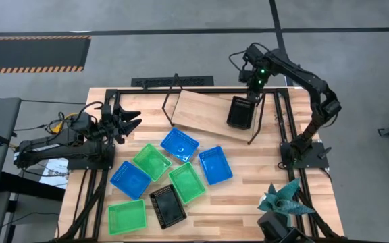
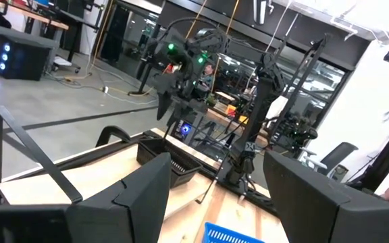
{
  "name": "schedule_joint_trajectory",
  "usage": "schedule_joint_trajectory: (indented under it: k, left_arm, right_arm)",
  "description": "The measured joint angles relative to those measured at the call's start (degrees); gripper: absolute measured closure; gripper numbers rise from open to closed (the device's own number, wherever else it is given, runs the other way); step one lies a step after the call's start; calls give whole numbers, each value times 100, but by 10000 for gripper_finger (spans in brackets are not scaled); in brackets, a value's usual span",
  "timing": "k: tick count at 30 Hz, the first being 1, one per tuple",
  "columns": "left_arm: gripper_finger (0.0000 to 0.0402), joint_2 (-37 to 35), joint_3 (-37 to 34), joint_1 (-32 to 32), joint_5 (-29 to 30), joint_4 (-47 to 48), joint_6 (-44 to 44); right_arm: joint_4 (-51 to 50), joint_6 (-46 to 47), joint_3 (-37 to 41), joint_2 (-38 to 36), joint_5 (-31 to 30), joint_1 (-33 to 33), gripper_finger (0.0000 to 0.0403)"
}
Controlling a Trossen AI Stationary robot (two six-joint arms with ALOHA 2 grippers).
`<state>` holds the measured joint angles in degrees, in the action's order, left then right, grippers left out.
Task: Stack baskets on shelf by color
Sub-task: Stack the black bin on top of the black bin on the shelf
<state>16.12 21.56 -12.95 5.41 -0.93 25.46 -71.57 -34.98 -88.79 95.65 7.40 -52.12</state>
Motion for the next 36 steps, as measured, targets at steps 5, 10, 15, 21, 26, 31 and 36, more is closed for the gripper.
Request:
schedule_joint_trajectory:
  k: [5,10,15,21,26,31,36]
  left_arm:
    - [175,1,0,1,-40,0,54]
    - [175,0,0,2,-214,2,93]
    - [175,0,0,2,-323,2,131]
    - [175,2,0,0,-415,47,133]
    - [175,2,0,0,-415,149,131]
    - [175,2,0,1,-489,161,131]
    - [175,0,2,0,-641,176,215]
  right_arm:
    - [-463,483,-867,-45,29,107,192]
    - [-1039,1198,-1693,-52,583,518,193]
    - [-1334,1904,-1895,-98,1249,1508,197]
    - [-1166,2768,-1893,-78,1229,3458,197]
    - [-308,3719,-1891,-63,676,5328,202]
    - [917,4308,-1893,9,-558,6929,209]
    - [2425,4359,-1891,459,-1416,7990,216]
